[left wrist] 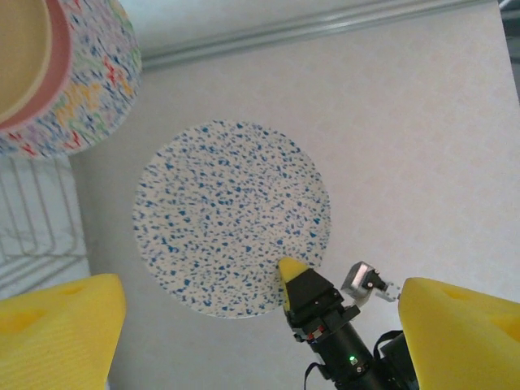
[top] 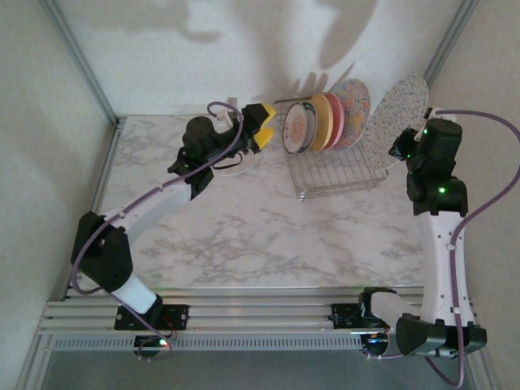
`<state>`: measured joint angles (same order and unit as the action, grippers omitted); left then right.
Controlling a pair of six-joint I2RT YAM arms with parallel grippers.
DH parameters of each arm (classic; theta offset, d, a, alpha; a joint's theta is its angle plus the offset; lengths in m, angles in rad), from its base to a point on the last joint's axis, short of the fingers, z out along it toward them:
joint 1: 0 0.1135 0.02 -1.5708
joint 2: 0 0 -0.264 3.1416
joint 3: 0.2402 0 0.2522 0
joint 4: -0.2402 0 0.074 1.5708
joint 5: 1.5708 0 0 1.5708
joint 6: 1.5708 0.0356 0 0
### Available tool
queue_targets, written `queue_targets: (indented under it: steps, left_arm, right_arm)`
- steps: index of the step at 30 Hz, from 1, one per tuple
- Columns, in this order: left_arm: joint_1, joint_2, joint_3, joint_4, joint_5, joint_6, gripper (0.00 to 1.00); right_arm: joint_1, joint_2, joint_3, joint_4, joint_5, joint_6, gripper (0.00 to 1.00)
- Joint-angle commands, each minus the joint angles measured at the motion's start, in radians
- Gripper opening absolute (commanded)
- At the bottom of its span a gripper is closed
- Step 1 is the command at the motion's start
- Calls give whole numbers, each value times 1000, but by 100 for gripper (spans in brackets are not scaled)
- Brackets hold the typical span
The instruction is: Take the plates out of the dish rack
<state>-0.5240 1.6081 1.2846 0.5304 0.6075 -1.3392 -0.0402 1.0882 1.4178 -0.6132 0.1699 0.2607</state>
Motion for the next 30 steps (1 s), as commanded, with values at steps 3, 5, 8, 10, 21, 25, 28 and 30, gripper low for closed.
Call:
queue_targets:
  steps: [3, 5, 8, 10, 21, 25, 28, 30]
  left_arm:
    - [-41, 53, 89, 30, 62, -47, 86]
    - [-53, 69, 105, -5, 61, -40, 86]
    - [-63, 76, 115, -47, 39, -32, 85]
    - [-66, 79, 118, -69, 29, -23, 85]
    - [-58, 118, 191, -182, -14, 15, 82]
    - [-43, 119, 195, -195, -20, 16, 81]
    - [-32, 133, 216, -203, -17, 18, 78]
    - [-26, 141, 223, -202, -15, 16, 75]
  right_arm:
    - [8, -21, 97, -50, -172, 213, 0]
    - [8, 3, 138, -58, -246, 290, 0]
    - [8, 40, 189, -59, -337, 365, 0]
    - [7, 56, 203, -36, -384, 404, 0]
    - [11, 205, 252, 130, -722, 667, 0]
    - [21, 274, 287, 146, -808, 735, 0]
    - [27, 300, 279, 175, -844, 773, 0]
    - [34, 320, 280, 182, -868, 788, 0]
